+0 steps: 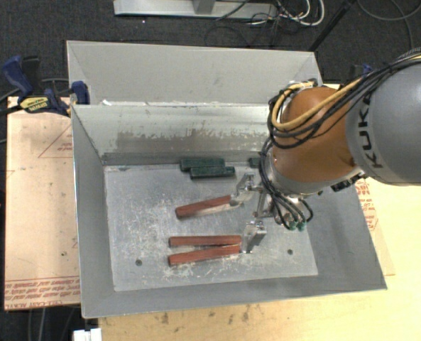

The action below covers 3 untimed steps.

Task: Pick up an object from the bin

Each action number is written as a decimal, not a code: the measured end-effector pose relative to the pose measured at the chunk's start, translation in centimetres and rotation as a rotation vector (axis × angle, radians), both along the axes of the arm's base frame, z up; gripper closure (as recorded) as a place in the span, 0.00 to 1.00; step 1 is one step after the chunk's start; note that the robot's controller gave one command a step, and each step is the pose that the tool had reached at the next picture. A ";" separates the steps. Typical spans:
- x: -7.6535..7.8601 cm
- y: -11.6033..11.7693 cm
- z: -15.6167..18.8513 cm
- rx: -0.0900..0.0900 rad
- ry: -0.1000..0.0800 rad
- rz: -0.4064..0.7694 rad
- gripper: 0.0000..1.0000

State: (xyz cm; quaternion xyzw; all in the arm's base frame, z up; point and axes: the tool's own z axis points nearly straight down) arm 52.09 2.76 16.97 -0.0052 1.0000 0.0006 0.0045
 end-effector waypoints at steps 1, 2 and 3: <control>2.3 0.5 -9.3 0.002 -0.001 0.007 1.00; 2.3 0.5 -9.3 0.002 -0.001 0.007 1.00; 1.4 0.5 5.4 0.000 0.005 -0.077 1.00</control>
Offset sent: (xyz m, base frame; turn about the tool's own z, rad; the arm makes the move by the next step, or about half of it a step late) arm 0.0000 0.0000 0.0000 0.0000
